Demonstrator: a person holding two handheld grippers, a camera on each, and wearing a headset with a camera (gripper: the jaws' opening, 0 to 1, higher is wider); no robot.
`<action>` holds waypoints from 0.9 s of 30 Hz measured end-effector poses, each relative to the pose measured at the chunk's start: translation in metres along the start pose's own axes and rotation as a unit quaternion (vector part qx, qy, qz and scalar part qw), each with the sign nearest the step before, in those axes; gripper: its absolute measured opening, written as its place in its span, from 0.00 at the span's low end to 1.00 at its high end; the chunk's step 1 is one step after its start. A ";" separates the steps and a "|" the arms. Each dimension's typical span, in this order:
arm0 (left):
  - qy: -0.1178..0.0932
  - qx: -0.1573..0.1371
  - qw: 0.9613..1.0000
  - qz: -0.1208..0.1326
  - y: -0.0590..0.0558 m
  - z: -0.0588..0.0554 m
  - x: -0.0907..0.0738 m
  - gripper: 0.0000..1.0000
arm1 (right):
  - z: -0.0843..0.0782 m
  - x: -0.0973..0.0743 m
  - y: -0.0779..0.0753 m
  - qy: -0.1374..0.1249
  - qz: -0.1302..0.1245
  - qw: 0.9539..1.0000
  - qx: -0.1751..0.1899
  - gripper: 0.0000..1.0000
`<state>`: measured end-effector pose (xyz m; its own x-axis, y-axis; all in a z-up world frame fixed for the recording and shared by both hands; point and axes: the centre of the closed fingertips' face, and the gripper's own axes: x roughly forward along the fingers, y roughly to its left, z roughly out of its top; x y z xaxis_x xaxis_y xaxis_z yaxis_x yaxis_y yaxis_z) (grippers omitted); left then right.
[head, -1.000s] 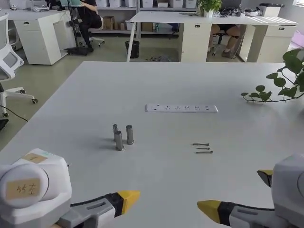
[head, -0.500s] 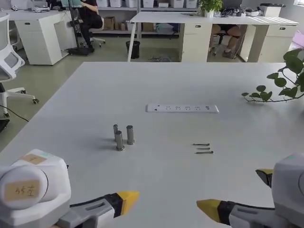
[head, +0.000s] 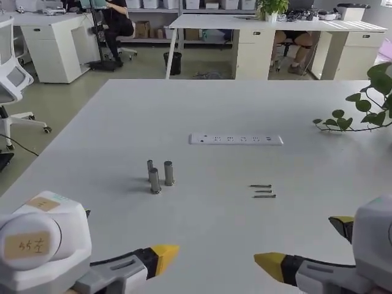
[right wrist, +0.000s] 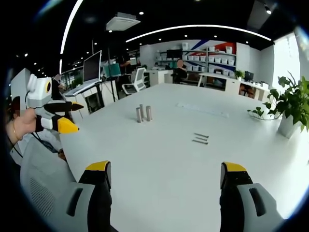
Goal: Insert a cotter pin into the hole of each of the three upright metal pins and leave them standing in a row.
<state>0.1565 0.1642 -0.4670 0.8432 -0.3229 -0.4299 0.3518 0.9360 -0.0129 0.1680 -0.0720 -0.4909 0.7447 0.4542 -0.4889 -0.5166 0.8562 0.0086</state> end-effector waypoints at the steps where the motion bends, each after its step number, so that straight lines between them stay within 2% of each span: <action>1: 0.000 0.000 1.000 0.000 0.000 0.000 0.000 0.95 | 0.000 0.000 0.000 0.000 0.001 1.000 0.000 0.92; 18: -0.003 0.003 1.000 -0.009 -0.002 0.000 0.003 0.87 | 0.006 0.001 0.002 -0.009 0.012 1.000 0.004 0.85; 27: -0.004 0.011 1.000 -0.014 0.006 0.002 0.013 0.80 | 0.007 0.005 0.006 -0.008 0.023 1.000 0.000 0.81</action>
<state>0.1702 0.1654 -0.4707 0.8359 -0.3497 -0.4230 0.3835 0.9235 -0.0057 0.1712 -0.0626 -0.4872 0.7261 0.4975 -0.4747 -0.5508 0.8341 0.0316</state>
